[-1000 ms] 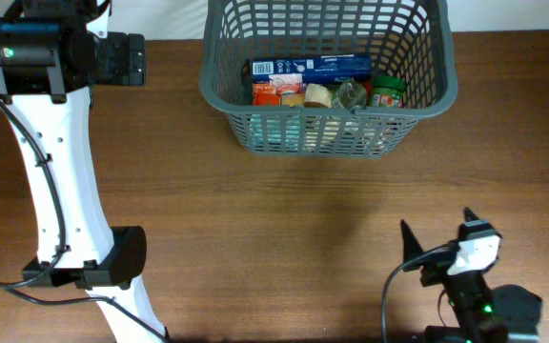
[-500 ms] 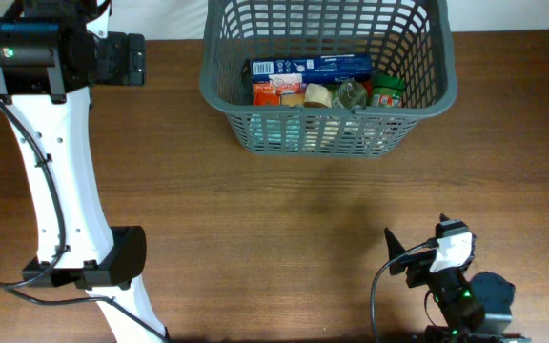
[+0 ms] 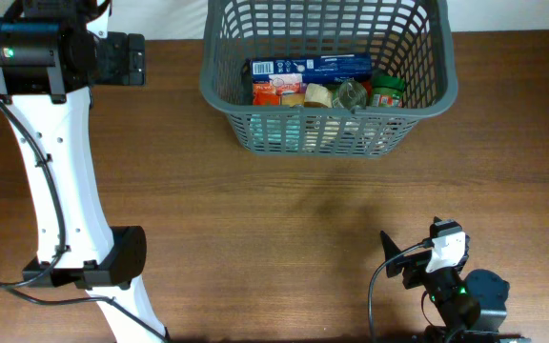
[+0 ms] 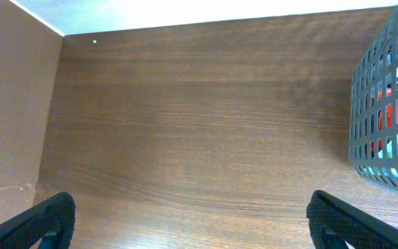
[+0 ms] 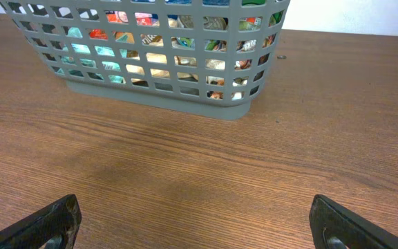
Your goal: Pack container
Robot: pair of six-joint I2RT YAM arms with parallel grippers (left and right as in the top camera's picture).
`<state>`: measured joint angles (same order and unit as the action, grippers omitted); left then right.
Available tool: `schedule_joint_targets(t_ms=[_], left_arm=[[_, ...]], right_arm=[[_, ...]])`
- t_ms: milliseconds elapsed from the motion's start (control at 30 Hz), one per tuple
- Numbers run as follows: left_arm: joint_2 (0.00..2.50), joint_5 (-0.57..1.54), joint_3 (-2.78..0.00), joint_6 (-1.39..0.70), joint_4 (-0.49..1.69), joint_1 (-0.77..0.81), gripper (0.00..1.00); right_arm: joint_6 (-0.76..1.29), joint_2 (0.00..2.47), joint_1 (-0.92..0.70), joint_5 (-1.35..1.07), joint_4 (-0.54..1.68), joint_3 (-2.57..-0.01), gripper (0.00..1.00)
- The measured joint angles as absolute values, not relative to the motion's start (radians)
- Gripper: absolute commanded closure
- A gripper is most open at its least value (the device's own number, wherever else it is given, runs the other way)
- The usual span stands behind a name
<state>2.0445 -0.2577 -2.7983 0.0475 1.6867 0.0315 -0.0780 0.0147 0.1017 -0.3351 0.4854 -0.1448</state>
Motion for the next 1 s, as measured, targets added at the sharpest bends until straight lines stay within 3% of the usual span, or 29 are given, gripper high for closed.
schedule_joint_targets(t_ms=[500,633,800,867,1000], left_arm=[[2.021,-0.258,-2.782,0.047,1.685,0.034,0.01],[1.859,-0.258,-2.609,0.047,1.678,0.049,0.01],[1.478,-0.255,-2.188,0.047,1.646,0.048,0.01],[1.317,-0.256,-2.011,0.048,1.547,0.038,0.01],[0.999,-0.249,-1.611,0.048,1.034,0.015,0.01]], right_arm=[[-0.078,0.015,0.102,-0.336,0.485,-0.145,0.01],[-0.078,0.015,0.102,-0.336,0.485,-0.145,0.01],[-0.079,0.015,0.102,-0.336,0.485,-0.144,0.01],[-0.078,0.014,0.102,-0.336,0.485,-0.144,0.01],[-0.078,0.014,0.102,-0.339,0.484,-0.144,0.01]])
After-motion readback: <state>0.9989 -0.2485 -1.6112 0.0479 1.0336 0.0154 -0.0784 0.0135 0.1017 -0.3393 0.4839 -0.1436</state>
